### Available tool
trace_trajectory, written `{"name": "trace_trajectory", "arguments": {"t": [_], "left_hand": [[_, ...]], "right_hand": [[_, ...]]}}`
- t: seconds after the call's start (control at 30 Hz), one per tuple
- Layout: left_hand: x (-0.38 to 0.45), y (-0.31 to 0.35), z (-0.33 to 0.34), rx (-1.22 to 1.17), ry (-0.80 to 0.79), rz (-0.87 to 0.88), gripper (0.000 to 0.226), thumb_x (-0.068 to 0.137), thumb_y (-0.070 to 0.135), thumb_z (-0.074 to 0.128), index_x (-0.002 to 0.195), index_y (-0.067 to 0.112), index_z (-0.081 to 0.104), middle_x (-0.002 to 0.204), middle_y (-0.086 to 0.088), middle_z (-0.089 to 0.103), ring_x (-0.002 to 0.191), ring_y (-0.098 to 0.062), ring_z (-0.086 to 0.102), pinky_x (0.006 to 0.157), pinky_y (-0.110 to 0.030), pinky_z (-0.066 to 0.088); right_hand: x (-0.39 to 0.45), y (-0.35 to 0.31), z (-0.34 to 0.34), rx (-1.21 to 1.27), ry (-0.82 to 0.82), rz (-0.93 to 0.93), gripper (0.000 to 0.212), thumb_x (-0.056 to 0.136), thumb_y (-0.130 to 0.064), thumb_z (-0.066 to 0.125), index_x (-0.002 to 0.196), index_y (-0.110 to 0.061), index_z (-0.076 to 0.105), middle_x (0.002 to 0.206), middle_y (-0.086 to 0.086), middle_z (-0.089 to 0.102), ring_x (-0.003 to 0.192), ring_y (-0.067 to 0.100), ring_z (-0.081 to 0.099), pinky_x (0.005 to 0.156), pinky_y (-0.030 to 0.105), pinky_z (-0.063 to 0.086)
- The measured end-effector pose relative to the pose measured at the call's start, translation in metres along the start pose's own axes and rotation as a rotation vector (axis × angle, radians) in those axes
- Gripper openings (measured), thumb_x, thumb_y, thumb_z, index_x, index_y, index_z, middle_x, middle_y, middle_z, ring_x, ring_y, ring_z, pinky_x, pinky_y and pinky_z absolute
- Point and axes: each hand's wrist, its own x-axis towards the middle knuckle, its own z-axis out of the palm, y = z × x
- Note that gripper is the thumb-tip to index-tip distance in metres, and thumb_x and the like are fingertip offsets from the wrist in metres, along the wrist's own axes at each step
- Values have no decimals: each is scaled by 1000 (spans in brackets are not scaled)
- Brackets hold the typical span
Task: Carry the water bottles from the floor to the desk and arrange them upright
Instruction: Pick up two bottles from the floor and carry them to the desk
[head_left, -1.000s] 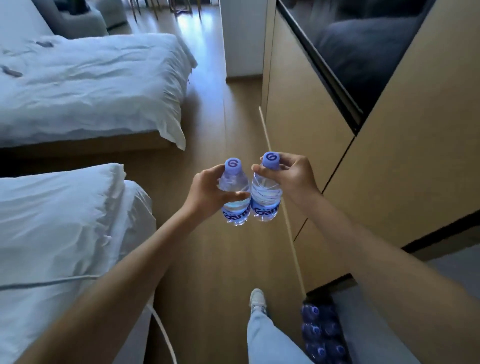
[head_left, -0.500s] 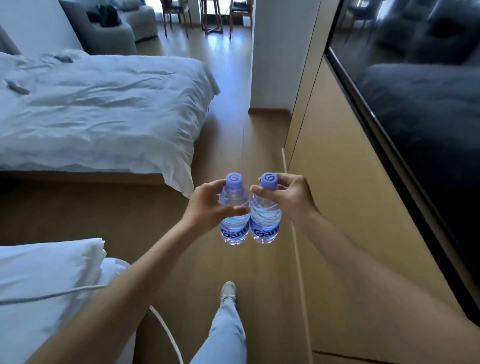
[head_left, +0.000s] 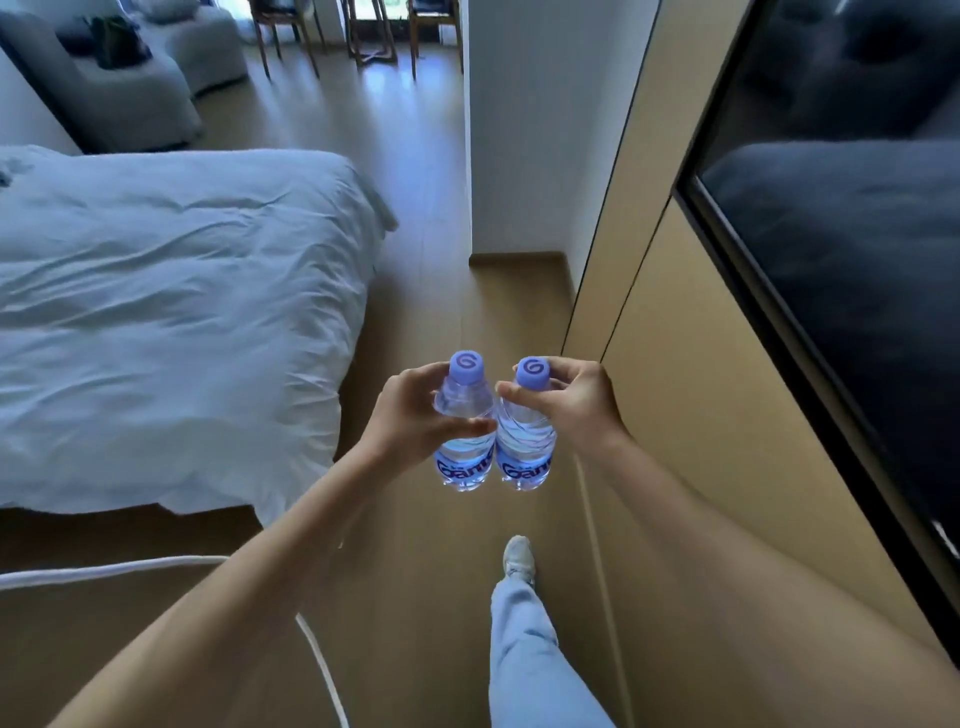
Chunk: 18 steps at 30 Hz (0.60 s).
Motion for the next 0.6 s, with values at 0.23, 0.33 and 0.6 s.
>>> {"name": "trace_trajectory", "arguments": {"t": [0.23, 0.33, 0.6], "left_hand": [[229, -35, -20, -37, 50, -31, 51, 54, 49, 84, 97, 26, 72, 85, 8, 74, 77, -9, 67, 74, -38, 57], [314, -47, -38, -76, 71, -38, 52, 54, 48, 85, 98, 23, 72, 86, 5, 74, 77, -12, 68, 71, -32, 55], [541, -131, -102, -155, 95, -67, 49, 58, 40, 88, 100, 20, 72, 90, 0, 74, 84, -19, 72, 76, -38, 58]], "right_hand": [[245, -30, -2, -40, -48, -16, 30, 63, -24, 90, 87, -17, 73, 82, -2, 76, 82, 17, 72, 85, 44, 59], [335, -49, 4, -45, -52, -23, 35, 64, -24, 90, 93, -12, 73, 87, 2, 76, 86, 22, 73, 85, 44, 59], [588, -63, 62, -59, -93, -52, 31, 67, -25, 87, 91, -13, 73, 89, 6, 76, 86, 24, 73, 82, 47, 59]]}}
